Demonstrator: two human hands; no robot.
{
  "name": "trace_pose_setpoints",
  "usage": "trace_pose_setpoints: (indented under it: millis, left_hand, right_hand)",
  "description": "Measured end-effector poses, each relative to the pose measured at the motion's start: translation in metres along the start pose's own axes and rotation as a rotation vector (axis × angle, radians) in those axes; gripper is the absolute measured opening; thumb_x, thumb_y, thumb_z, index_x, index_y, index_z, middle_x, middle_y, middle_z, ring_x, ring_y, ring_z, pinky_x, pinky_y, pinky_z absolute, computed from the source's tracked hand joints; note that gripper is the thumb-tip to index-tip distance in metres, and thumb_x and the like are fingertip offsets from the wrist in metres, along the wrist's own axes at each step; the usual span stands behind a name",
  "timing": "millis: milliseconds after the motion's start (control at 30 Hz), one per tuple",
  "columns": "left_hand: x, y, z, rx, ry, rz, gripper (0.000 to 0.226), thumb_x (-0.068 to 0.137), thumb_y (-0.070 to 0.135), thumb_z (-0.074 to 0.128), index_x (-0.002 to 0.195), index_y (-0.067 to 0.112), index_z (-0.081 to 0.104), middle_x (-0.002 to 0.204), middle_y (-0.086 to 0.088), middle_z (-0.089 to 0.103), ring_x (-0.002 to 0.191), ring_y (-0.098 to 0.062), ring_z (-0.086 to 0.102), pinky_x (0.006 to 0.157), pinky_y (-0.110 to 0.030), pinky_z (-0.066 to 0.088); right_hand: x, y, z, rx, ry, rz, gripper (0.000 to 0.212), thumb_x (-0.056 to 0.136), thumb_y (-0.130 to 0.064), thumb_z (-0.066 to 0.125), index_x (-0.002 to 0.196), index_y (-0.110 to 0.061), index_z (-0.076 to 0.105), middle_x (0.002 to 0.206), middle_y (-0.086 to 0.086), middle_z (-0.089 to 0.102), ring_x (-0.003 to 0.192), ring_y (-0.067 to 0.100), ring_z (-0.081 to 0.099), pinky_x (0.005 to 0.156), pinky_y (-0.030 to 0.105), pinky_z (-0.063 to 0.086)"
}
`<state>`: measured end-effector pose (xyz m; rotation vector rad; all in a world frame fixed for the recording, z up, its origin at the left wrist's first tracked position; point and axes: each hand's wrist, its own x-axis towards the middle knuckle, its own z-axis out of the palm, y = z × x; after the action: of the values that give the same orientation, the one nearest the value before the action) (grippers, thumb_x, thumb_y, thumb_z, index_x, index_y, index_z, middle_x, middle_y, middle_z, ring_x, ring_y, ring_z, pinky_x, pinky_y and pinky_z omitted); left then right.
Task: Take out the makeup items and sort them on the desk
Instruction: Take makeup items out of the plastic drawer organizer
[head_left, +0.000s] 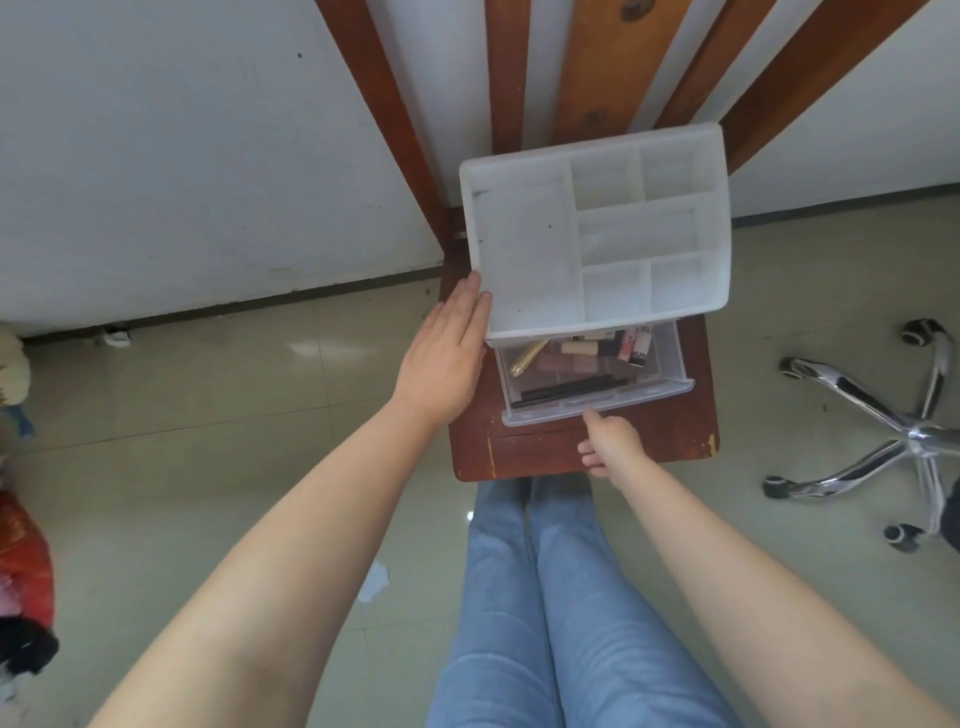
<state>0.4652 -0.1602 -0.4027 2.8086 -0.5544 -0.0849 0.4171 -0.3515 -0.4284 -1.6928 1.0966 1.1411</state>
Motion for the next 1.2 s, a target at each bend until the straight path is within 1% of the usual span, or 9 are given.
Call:
trace_pose_setpoints:
  millis: [100, 167, 233, 367, 500, 667, 833, 967, 1200]
  left_hand:
    - [-0.014, 0.010, 0.007, -0.065, 0.021, -0.021, 0.050, 0.072, -0.002, 0.048, 0.120, -0.010, 0.039, 0.122, -0.039, 0.050, 0.107, -0.049, 0.057, 0.083, -0.051, 0.050]
    - [-0.023, 0.017, 0.012, -0.087, 0.029, -0.019, 0.053, 0.069, -0.004, 0.045, 0.121, -0.007, 0.037, 0.123, -0.039, 0.050, 0.108, -0.048, 0.057, 0.084, -0.049, 0.050]
    - [-0.028, 0.022, 0.018, -0.093, 0.032, -0.036, 0.052, 0.070, -0.001, 0.036, 0.122, -0.007, 0.037, 0.123, -0.037, 0.051, 0.110, -0.046, 0.056, 0.084, -0.048, 0.051]
    - [-0.026, 0.021, 0.030, -0.072, 0.110, -0.050, 0.054, 0.069, 0.002, 0.033, 0.122, -0.008, 0.037, 0.123, -0.037, 0.051, 0.117, -0.041, 0.046, 0.085, -0.046, 0.051]
    - [-0.023, 0.021, 0.039, -0.080, 0.187, -0.011, 0.052, 0.070, -0.002, 0.032, 0.121, -0.012, 0.035, 0.124, -0.040, 0.044, 0.119, -0.039, 0.033, 0.086, -0.049, 0.048]
    - [-0.026, 0.019, 0.047, -0.082, 0.188, -0.008, 0.051, 0.072, -0.005, 0.031, 0.123, -0.014, 0.033, 0.128, -0.038, 0.034, 0.121, -0.041, 0.030, 0.090, -0.051, 0.044]
    - [-0.026, 0.018, 0.045, -0.054, 0.174, -0.020, 0.053, 0.072, -0.004, 0.031, 0.125, -0.012, 0.031, 0.131, -0.031, 0.025, 0.122, -0.039, 0.028, 0.091, -0.051, 0.044]
    - [-0.029, 0.026, 0.040, -0.032, 0.128, -0.075, 0.055, 0.069, -0.002, 0.034, 0.123, -0.011, 0.035, 0.127, -0.036, 0.043, 0.119, -0.037, 0.032, 0.085, -0.050, 0.049]
    - [-0.022, 0.028, 0.027, 0.009, 0.023, -0.086, 0.056, 0.067, 0.000, 0.033, 0.122, -0.011, 0.036, 0.122, -0.039, 0.049, 0.117, -0.037, 0.033, 0.083, -0.050, 0.050]
  right_hand:
    - [-0.009, 0.002, -0.010, -0.536, 0.122, -0.335, 0.026, 0.093, -0.021, 0.041, 0.077, -0.006, 0.055, 0.088, 0.015, 0.060, 0.086, 0.030, 0.058, 0.074, 0.034, 0.045]
    - [-0.008, -0.006, -0.016, -0.768, 0.218, -0.617, 0.022, 0.091, -0.014, 0.043, 0.102, -0.002, 0.057, 0.107, 0.016, 0.058, 0.106, 0.031, 0.052, 0.084, 0.035, 0.042]
    - [0.001, -0.022, -0.018, -0.963, 0.240, -0.776, 0.035, 0.090, -0.013, 0.046, 0.125, -0.004, 0.047, 0.125, 0.014, 0.049, 0.118, 0.030, 0.042, 0.096, 0.036, 0.036]
    - [0.029, -0.046, -0.011, -1.221, 0.282, -0.808, 0.059, 0.086, -0.014, 0.056, 0.139, -0.018, 0.030, 0.143, 0.014, 0.029, 0.133, 0.033, 0.026, 0.110, 0.044, 0.024]
    - [0.049, -0.053, -0.008, -1.309, 0.310, -0.735, 0.057, 0.085, -0.012, 0.056, 0.136, -0.017, 0.032, 0.144, 0.014, 0.028, 0.136, 0.036, 0.022, 0.112, 0.053, 0.013]
    - [0.052, -0.051, -0.003, -1.420, 0.282, -0.764, 0.051, 0.085, -0.002, 0.051, 0.133, -0.008, 0.035, 0.138, 0.021, 0.034, 0.127, 0.038, 0.034, 0.102, 0.047, 0.033]
    - [0.053, -0.050, -0.001, -1.518, 0.272, -0.837, 0.043, 0.084, 0.003, 0.048, 0.126, -0.007, 0.040, 0.128, 0.021, 0.044, 0.115, 0.037, 0.045, 0.092, 0.043, 0.041]
    - [0.054, -0.046, -0.006, -1.596, 0.256, -0.910, 0.046, 0.085, 0.005, 0.044, 0.130, -0.003, 0.038, 0.126, 0.021, 0.047, 0.115, 0.037, 0.046, 0.094, 0.042, 0.040]
    - [0.050, -0.058, -0.010, -1.675, 0.232, -1.017, 0.034, 0.087, 0.005, 0.042, 0.119, -0.001, 0.046, 0.119, 0.019, 0.054, 0.112, 0.036, 0.051, 0.090, 0.041, 0.042]
